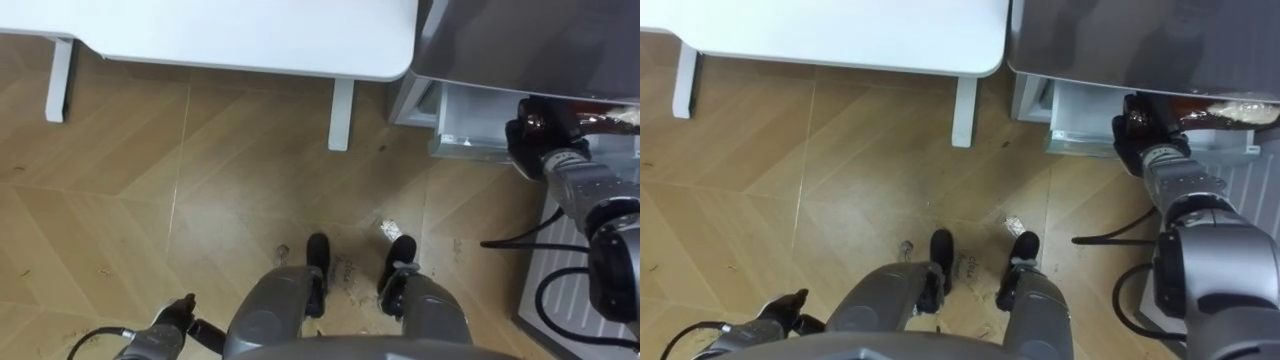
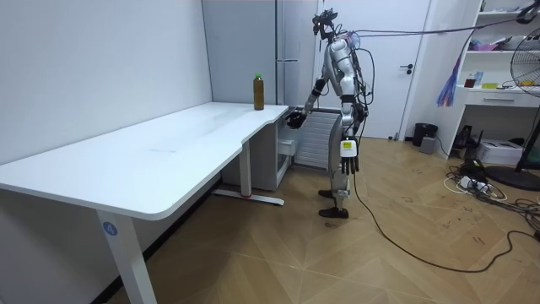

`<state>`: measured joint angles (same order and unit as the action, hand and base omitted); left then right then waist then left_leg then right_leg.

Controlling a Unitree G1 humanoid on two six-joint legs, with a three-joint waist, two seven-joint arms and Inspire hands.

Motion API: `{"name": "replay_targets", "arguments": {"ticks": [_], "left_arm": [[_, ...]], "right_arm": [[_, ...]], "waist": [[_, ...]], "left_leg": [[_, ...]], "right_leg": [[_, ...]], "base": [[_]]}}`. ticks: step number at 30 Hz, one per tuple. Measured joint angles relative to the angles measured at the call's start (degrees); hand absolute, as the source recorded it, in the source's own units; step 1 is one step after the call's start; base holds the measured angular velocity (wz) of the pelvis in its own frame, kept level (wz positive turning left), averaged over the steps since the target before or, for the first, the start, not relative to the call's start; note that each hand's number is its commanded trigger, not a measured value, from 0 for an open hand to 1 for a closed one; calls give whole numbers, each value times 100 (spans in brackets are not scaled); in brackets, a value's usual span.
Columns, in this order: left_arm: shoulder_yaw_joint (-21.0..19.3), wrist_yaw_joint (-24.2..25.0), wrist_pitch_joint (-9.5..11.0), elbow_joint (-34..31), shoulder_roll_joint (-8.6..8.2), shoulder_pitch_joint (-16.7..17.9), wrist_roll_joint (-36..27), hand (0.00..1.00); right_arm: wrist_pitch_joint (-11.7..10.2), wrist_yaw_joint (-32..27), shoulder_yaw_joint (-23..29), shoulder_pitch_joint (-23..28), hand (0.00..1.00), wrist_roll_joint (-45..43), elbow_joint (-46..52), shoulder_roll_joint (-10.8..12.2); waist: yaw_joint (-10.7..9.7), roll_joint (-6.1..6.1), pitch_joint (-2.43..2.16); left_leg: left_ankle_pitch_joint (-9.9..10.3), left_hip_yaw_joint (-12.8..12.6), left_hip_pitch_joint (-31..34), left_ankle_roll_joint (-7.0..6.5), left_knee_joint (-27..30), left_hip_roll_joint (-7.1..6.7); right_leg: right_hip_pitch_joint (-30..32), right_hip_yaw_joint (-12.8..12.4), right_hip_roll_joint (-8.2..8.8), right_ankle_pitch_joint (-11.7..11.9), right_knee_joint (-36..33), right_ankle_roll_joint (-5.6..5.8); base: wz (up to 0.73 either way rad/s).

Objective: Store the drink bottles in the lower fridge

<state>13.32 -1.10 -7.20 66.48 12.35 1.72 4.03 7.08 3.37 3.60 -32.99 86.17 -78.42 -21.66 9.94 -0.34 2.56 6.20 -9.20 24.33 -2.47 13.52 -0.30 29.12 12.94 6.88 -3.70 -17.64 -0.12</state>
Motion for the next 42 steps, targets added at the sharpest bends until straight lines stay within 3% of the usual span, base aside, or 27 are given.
{"name": "replay_targets", "arguments": {"ticks": [4,5,6,20,42], "left_arm": [[60,49,0,-1,-1,0,0,0],[59,48,0,-1,-1,0,1,0],[59,45,0,0,0,1,1,0],[90,47,27,-6,2,-1,38,0],[73,-113,30,-9,2,2,16,0]], "right_arm": [[0,47,-1,17,0,7,0,6],[0,62,0,37,58,32,0,11],[0,95,0,52,100,68,0,22],[-18,168,-56,64,100,-244,27,53],[-146,-420,-68,64,100,-643,261,52]], "waist": [[10,1,0],[5,1,-1],[2,1,-1],[-24,-20,11],[-32,-21,8]], "left_leg": [[0,0,-1,0,0,0],[0,0,-9,0,0,0],[0,1,-13,0,0,0],[-1,-11,-29,-1,4,-4],[-1,-16,-15,-1,16,-7]], "right_leg": [[0,0,-1,0,0,0],[-3,-4,-1,0,-2,0],[-6,-7,-2,0,-3,0],[-1,-36,-2,-2,-35,-1],[2,-35,-4,0,-27,-2]], "base": [[0],[0],[0],[0],[0]]}}
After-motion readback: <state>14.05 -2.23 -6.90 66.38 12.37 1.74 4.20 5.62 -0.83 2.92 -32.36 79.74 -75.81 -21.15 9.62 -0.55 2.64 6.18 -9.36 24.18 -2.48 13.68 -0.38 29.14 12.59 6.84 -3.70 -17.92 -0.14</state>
